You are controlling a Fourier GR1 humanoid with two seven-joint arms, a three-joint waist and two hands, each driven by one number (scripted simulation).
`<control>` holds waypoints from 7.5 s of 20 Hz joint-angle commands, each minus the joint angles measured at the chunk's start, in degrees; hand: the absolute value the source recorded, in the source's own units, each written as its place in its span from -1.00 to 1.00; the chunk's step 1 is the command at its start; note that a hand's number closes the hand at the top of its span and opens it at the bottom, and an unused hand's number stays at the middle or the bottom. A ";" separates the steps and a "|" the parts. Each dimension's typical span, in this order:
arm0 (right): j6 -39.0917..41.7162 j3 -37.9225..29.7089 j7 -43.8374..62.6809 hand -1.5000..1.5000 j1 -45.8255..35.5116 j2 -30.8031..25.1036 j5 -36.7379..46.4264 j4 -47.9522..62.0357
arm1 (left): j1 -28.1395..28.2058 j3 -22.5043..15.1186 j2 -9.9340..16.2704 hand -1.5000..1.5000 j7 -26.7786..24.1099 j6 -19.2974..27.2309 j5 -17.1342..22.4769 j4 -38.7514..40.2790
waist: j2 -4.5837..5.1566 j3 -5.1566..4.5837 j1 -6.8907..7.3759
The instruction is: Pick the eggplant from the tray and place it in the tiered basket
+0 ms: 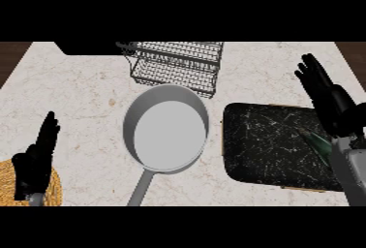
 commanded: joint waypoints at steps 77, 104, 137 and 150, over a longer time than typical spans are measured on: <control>13.89 -0.28 26.01 -1.00 20.50 -2.70 59.36 -18.04 | -14.29 3.00 -19.87 0.00 12.04 -23.21 -3.21 3.59 | 0.93 0.11 -0.27; 7.90 -5.64 2.69 1.00 12.62 0.31 62.79 9.05 | -11.87 6.49 -20.24 0.00 15.73 -25.98 -4.48 -2.71 | 0.98 0.17 0.31; 2.38 37.36 82.93 1.00 -1.34 23.15 94.42 -41.42 | -12.38 6.54 -21.41 0.00 15.46 -26.51 -4.65 0.02 | 0.15 -0.16 -0.16; 15.15 26.94 84.49 1.00 -27.35 23.15 88.40 -32.30 | -14.47 6.28 -21.27 0.00 16.85 -27.01 -4.92 0.98 | 0.61 -0.20 1.48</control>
